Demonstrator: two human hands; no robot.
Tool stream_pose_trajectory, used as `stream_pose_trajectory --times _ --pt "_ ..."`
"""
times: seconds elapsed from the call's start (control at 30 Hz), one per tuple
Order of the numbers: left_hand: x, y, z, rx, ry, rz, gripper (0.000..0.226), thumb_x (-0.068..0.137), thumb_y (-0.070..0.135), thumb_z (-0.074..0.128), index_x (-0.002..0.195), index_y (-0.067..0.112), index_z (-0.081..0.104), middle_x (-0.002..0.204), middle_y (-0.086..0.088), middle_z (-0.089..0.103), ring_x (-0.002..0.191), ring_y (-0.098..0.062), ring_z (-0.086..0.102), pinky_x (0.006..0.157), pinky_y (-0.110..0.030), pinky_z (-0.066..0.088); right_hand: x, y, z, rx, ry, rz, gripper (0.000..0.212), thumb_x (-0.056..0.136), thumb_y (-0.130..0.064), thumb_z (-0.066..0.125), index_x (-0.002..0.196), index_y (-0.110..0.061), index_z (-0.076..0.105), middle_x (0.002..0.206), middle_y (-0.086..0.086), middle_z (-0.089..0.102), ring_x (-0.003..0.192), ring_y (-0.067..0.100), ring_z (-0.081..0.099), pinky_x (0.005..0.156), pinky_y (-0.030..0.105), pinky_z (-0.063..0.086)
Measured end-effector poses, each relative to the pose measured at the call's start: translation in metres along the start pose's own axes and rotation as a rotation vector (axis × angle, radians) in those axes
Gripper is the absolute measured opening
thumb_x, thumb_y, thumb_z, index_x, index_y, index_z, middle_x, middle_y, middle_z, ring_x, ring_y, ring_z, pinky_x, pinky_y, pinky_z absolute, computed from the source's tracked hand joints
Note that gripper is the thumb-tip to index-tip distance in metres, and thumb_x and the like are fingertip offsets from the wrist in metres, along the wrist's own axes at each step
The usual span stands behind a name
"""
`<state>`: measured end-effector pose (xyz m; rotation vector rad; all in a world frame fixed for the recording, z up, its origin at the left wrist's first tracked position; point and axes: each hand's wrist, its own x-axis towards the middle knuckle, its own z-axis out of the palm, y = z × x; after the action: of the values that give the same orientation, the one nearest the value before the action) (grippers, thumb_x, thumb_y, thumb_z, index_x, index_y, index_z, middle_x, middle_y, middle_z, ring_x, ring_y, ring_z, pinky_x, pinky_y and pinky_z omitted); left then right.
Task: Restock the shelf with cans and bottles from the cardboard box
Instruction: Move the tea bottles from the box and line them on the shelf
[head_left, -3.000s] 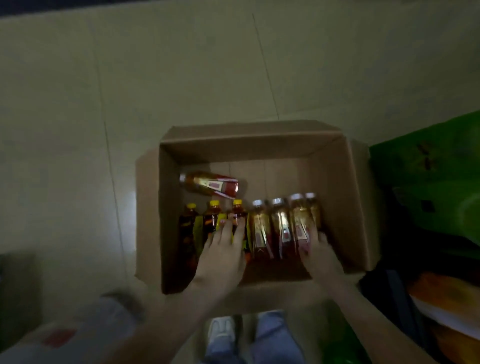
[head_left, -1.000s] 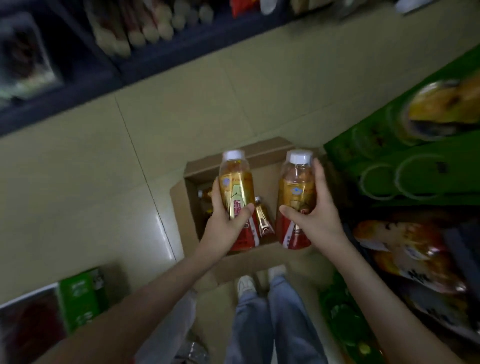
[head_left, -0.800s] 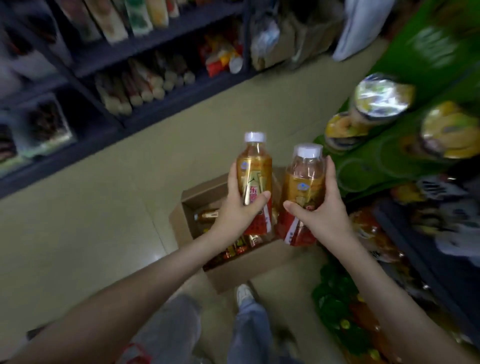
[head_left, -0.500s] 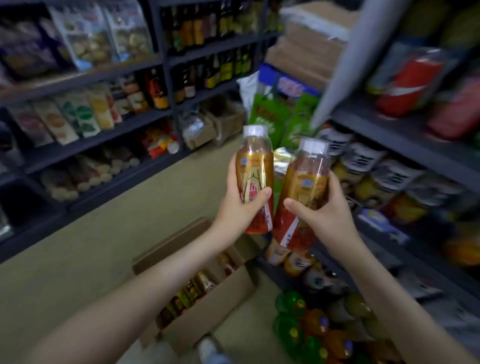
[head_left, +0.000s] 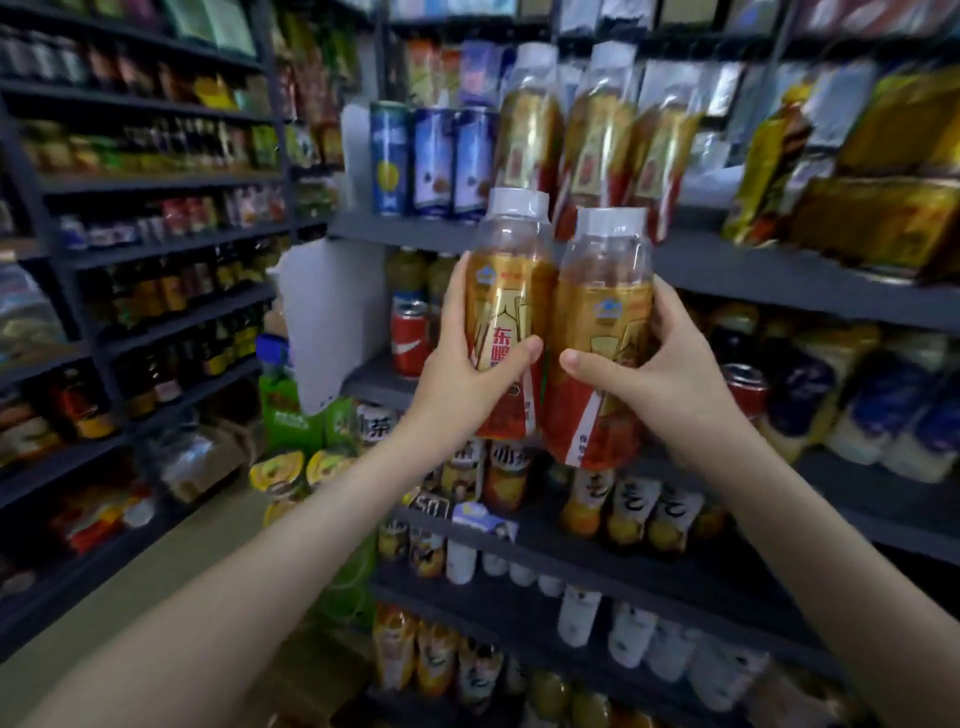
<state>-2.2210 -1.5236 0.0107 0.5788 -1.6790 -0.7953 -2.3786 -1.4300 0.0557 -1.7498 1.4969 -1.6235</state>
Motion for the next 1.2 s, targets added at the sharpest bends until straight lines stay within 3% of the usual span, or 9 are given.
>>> stream_pose_trajectory --times 0.13,0.33,0.5,0.57,0.73,0.9,1.0,1.07,1.2 --pt "0.058 0.011 0.012 -0.033 0.022 0.108 0.084 0.087 0.030 0.068 0.146 0.045 0.009 0.113 0.051 0.043 0.110 0.019 0.049 0.087 -0.003 0.040 0.041 -0.014 -0.041 -0.005 0.142 -0.086 0.076 0.064 -0.032 0.081 0.132 -0.026 0.046 0.112 -0.014 0.065 0.099 -0.003 0.063 0.082 0.019 0.054" --pt "0.123 -0.002 0.004 -0.129 0.109 0.236 0.075 0.088 0.018 0.065 0.148 0.026 0.021 0.129 0.028 0.045 0.115 0.016 0.048 0.091 -0.004 0.039 0.108 -0.016 -0.084 -0.099 0.350 -0.215 0.070 0.068 -0.031 0.083 0.127 -0.025 0.045 0.118 -0.006 0.062 0.108 0.006 0.061 0.092 0.030 0.051" --pt "0.167 -0.008 0.005 -0.129 0.117 0.298 0.081 0.087 0.026 0.068 0.151 0.023 0.017 0.140 0.005 0.047 0.123 -0.003 0.051 0.101 -0.023 0.045 0.155 0.000 -0.092 -0.195 0.421 -0.196 0.075 0.071 -0.030 0.082 0.131 -0.020 0.038 0.116 -0.009 0.057 0.104 0.000 0.058 0.087 0.022 0.052" --pt "0.178 -0.006 0.011 -0.119 0.119 0.335 0.081 0.088 0.025 0.067 0.151 0.021 0.017 0.141 0.003 0.046 0.125 -0.004 0.049 0.104 -0.028 0.043 0.172 0.008 -0.086 -0.221 0.414 -0.168 0.082 0.069 -0.031 0.083 0.134 -0.018 0.036 0.115 -0.008 0.057 0.103 0.002 0.058 0.083 0.020 0.052" --pt "0.187 -0.008 0.022 -0.129 0.125 0.361 0.080 0.088 0.018 0.066 0.151 0.016 0.017 0.138 0.006 0.047 0.123 -0.001 0.050 0.099 -0.018 0.045 0.205 0.026 -0.062 -0.301 0.387 -0.149 0.086 0.068 -0.032 0.085 0.136 -0.017 0.033 0.103 -0.018 0.053 0.094 -0.004 0.055 0.083 0.016 0.050" --pt "0.189 -0.010 0.022 -0.108 0.152 0.353 0.080 0.088 0.022 0.066 0.151 0.019 0.016 0.139 0.003 0.048 0.122 -0.002 0.051 0.096 -0.016 0.045 0.221 0.038 -0.056 -0.338 0.405 -0.113 0.103 0.064 -0.049 0.082 0.142 -0.012 0.027 0.132 0.003 0.049 0.121 0.019 0.049 0.101 0.042 0.046" --pt "0.189 -0.008 0.025 -0.109 0.162 0.350 0.079 0.088 0.019 0.064 0.151 0.021 0.015 0.139 0.004 0.047 0.121 0.000 0.051 0.094 -0.014 0.045 0.217 0.041 -0.066 -0.329 0.232 -0.042 0.113 0.065 -0.057 0.078 0.149 -0.022 0.011 0.137 0.000 0.045 0.123 0.018 0.048 0.102 0.042 0.046" --pt "0.189 -0.006 0.028 -0.123 0.173 0.353 0.078 0.088 0.019 0.064 0.150 0.022 0.017 0.137 0.007 0.048 0.119 0.002 0.051 0.093 -0.012 0.045 0.210 0.044 -0.073 -0.281 0.055 0.019 0.106 0.074 -0.047 0.076 0.149 -0.030 0.003 0.122 -0.009 0.052 0.108 0.009 0.057 0.093 0.034 0.052" --pt "0.189 -0.001 0.038 -0.148 0.177 0.349 0.078 0.086 0.024 0.064 0.148 0.024 0.018 0.133 0.015 0.047 0.118 0.005 0.051 0.089 -0.010 0.045 0.209 0.051 -0.077 -0.295 0.004 0.000 0.093 0.077 -0.040 0.076 0.146 -0.030 0.013 0.120 -0.010 0.056 0.107 0.009 0.059 0.095 0.035 0.051"
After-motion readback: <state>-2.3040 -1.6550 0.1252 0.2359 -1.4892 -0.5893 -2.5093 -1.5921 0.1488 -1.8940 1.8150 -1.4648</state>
